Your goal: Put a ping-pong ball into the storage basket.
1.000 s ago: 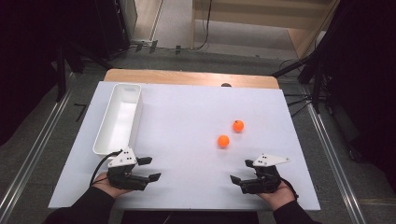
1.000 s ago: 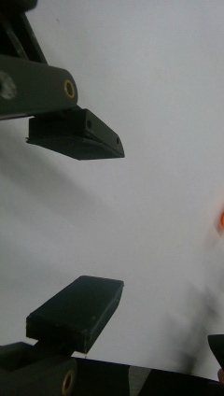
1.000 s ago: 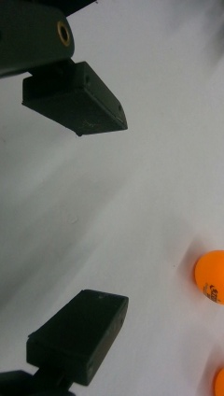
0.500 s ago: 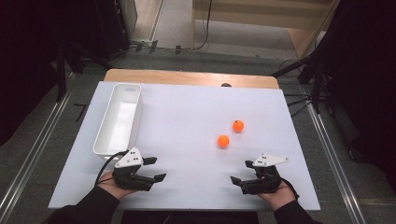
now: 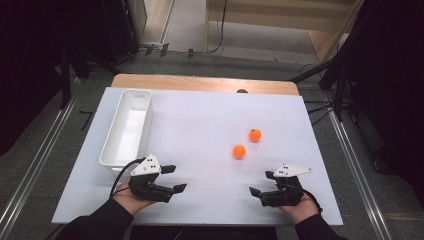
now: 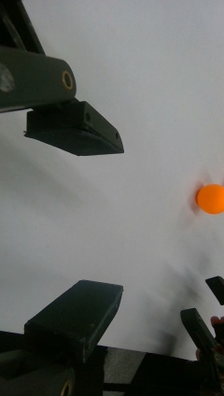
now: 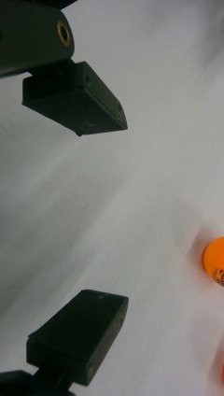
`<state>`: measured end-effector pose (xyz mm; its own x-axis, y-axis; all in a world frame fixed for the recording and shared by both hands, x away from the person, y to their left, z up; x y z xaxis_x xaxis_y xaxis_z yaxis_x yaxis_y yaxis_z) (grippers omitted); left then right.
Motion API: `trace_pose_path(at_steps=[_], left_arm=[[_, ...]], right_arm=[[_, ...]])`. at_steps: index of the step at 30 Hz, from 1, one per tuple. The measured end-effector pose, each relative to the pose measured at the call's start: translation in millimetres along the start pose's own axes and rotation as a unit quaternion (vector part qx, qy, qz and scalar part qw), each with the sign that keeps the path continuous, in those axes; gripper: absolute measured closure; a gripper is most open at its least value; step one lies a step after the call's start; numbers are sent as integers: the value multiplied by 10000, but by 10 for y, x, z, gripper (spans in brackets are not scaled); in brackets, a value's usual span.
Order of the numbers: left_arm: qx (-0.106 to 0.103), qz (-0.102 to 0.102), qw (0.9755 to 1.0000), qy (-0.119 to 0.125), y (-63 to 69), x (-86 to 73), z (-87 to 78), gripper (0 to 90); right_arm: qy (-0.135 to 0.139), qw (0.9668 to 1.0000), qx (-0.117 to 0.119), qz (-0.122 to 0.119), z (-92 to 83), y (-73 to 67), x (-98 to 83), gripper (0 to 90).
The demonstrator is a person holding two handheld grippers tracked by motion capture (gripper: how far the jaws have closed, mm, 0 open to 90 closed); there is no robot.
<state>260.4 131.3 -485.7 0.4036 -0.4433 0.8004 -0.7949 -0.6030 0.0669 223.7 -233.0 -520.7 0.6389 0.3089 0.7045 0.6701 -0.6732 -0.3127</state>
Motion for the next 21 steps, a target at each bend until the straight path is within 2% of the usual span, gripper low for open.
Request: trace_pose_path(at_steps=[2,6,7,8,10,13,19,20,21], left_arm=[[-40,-12,10000,23,7,7,21,275],[-134,93,9998,-95,51,47,88,245],[-140,115,9998,-2,80,74,107,245],[-188,110,9998,-17,88,84,119,245],[-188,109,9998,-50,91,90,140,210],[-77,151,9998,-135,89,99,193,179],[-2,-150,9994,-306,57,131,286,93],[-11,-173,9993,-318,52,140,298,2],[0,-201,9995,-243,49,156,302,0]], right_arm=[[-5,10000,8,-10,3,-2,0,128],[-11,10000,21,22,7,-12,-1,128],[-4,10000,8,20,7,-11,-1,128],[-6,10000,9,18,6,-11,-1,128],[-11,10000,21,24,6,-12,-2,128],[-4,10000,25,-1,1,-9,-1,127],[4,10000,32,31,-9,-10,1,128],[7,10000,33,18,-7,-11,2,128],[2,10000,32,23,-7,-13,1,128]])
Point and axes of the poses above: each handheld gripper's, and its own axes: z roughly forward along the jaws, x roughly out of its top, y roughly to its right, the point moved 3 cm from there along z, roughly forward along the jaws, and after that the axes turned 11 degrees about x, right-handed, at the moved point
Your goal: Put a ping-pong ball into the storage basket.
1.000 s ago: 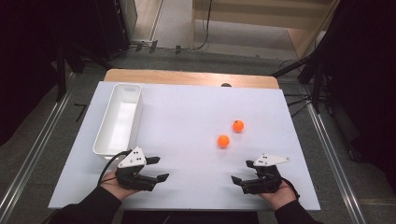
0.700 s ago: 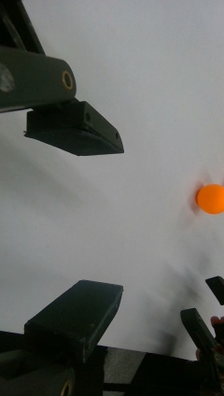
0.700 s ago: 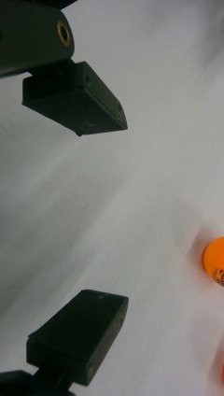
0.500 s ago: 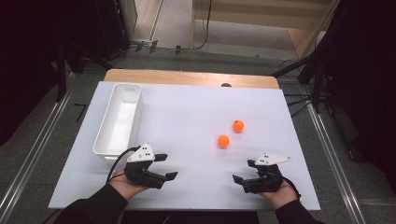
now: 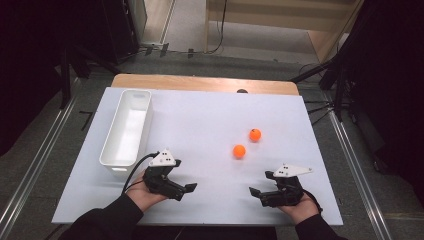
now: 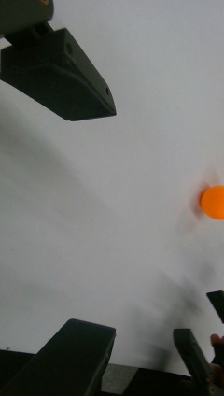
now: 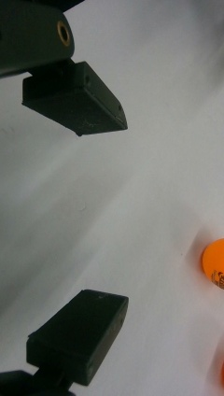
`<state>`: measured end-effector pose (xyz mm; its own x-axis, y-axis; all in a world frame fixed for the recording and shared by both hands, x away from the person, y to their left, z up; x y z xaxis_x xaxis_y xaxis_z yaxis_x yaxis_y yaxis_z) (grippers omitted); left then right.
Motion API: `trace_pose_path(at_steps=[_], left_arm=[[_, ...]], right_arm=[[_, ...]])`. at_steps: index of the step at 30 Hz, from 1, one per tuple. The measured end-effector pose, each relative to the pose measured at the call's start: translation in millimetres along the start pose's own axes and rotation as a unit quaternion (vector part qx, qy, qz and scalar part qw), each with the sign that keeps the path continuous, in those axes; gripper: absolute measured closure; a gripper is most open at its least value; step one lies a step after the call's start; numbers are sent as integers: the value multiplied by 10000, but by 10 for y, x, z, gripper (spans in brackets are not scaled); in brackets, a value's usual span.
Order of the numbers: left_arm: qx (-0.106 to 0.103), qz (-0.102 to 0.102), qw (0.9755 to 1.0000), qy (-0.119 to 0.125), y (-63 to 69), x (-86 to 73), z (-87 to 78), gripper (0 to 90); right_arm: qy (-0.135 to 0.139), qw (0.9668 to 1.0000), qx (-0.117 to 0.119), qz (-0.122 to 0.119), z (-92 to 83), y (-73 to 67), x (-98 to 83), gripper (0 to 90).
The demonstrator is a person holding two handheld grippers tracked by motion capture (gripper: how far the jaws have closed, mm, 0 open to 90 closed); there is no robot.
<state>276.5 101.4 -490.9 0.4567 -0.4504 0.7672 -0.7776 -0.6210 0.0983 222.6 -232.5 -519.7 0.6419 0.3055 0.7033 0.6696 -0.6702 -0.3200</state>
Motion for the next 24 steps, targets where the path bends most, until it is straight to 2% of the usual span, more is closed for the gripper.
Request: trace_pose_path(at_steps=[2,4,8,14,24], left_arm=[[56,49,9999,107,-1,32,-11,0],[3,36,9999,162,1,57,-2,0],[128,122,9998,81,8,71,41,0],[98,-42,9999,38,-15,116,83,0],[84,11,10000,-1,-9,196,155,0]], right_arm=[[9,10000,-2,-3,2,-2,0,128],[9,10000,5,7,-2,-4,1,128],[23,10000,10,-7,-3,1,2,128],[15,10000,21,-5,-2,1,3,128],[49,10000,83,-8,5,7,13,127]])
Point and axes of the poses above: each handheld gripper's, and its own axes: z roughly forward along the jaws, x roughly out of its top, y roughly to its right, the point moved 3 cm from there along z, roughly forward along the jaws, and after that the axes turned 11 degrees about x, right-handed, at the moved point
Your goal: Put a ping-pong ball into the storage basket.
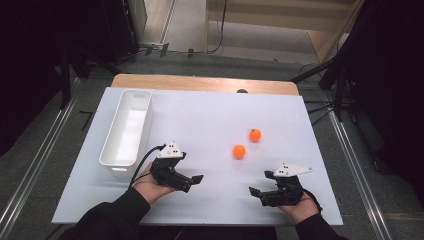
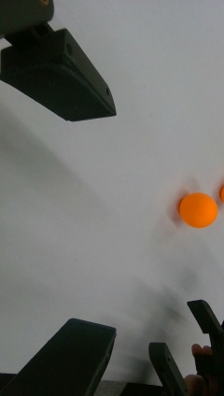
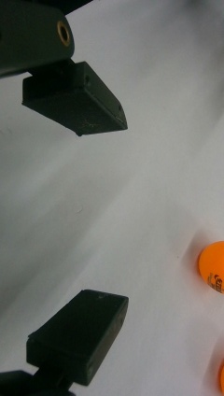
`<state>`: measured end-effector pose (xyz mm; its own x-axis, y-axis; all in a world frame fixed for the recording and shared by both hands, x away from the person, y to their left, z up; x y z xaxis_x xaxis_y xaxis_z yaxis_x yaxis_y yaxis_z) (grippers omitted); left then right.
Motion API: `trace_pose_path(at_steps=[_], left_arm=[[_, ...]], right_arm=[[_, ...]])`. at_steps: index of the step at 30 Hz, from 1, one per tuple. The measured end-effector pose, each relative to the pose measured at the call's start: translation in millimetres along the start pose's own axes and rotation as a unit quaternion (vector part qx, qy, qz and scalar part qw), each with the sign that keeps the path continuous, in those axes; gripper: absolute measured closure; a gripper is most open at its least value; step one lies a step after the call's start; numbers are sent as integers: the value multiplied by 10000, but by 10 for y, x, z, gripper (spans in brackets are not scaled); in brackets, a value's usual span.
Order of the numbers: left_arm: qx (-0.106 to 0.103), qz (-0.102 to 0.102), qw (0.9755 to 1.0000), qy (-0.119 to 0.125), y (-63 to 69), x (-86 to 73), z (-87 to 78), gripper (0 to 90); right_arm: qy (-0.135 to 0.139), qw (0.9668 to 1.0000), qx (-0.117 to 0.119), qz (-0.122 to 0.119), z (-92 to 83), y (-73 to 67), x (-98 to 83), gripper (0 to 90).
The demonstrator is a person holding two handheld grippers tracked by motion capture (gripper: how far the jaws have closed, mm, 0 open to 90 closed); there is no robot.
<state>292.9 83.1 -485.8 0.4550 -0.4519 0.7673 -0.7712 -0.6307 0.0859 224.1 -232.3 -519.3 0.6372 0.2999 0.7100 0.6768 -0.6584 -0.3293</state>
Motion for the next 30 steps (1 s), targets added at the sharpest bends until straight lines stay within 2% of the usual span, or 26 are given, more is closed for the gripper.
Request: trace_pose_path(at_steps=[9,19,22,30], left_arm=[[-15,70,10000,17,-1,93,78,0],[-24,14,9999,100,-30,196,142,0],[-94,-4,9999,56,-32,213,156,9],[-82,80,9999,72,-12,306,211,10]], right_arm=[[-31,10000,56,-4,5,5,6,127],[-69,9999,76,-76,7,-9,3,127],[-72,9999,70,-68,6,-7,0,127],[-84,9999,46,-61,6,-2,-2,127]])
Point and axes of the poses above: each handheld gripper's, and its own axes: z roughly forward along the jaws, x roughly out of its top, y roughly to its right, the point moved 3 cm from there along z, roughly forward along the jaws, and after that the axes turned 11 degrees about x, right-handed, at the moved point
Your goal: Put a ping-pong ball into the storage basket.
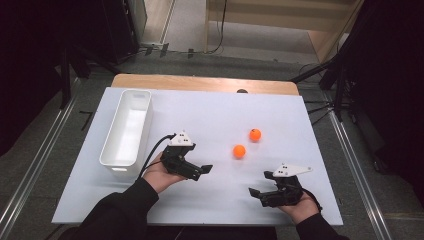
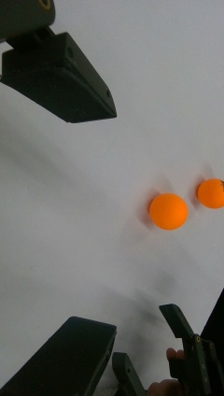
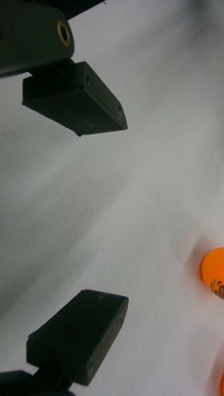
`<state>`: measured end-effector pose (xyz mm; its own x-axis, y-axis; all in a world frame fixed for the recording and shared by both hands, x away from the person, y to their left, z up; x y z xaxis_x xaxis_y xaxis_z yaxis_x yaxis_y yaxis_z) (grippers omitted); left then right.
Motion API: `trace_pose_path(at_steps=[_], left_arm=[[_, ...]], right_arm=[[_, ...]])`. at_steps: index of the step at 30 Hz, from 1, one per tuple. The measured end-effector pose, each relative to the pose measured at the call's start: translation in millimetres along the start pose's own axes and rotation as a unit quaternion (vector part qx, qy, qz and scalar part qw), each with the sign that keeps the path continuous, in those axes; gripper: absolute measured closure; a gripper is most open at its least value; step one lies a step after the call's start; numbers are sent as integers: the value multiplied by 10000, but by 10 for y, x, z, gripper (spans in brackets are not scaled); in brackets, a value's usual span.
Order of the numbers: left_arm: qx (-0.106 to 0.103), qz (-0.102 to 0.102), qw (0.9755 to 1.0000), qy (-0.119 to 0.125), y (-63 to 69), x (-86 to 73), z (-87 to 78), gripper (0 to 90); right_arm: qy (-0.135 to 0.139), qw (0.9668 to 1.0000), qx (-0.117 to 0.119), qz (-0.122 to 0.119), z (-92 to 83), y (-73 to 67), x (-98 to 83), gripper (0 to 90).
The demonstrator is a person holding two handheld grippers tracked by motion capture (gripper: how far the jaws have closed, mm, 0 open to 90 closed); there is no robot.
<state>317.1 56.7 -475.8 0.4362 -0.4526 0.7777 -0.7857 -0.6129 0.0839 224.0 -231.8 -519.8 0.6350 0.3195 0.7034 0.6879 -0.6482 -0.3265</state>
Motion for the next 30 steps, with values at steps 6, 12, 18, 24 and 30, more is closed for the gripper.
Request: trace_pose_path(at_steps=[6,12,18,24,30], left_arm=[[-62,62,10000,-5,5,76,23,10],[-87,196,9998,-16,26,152,73,10],[-116,237,9997,-18,56,229,129,10],[-193,303,9993,-51,95,310,194,10],[-213,288,9993,-42,137,367,275,10]], right_arm=[[-4,10000,12,24,-3,0,-3,127],[1,10000,15,15,-4,5,-2,128],[-10,10000,12,27,0,2,-2,128],[-26,10000,33,-9,4,-8,-1,128],[-15,10000,15,38,2,-6,-2,127]])
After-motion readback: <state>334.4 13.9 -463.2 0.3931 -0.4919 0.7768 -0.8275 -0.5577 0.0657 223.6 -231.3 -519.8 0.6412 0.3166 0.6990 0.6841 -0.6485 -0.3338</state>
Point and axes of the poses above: each handheld gripper's, and its own axes: z roughly forward along the jaws, x roughly out of its top, y roughly to its right, the point moved 3 cm from there along z, roughly forward along the jaws, and after that the axes turned 11 degrees about x, right-handed, at the moved point
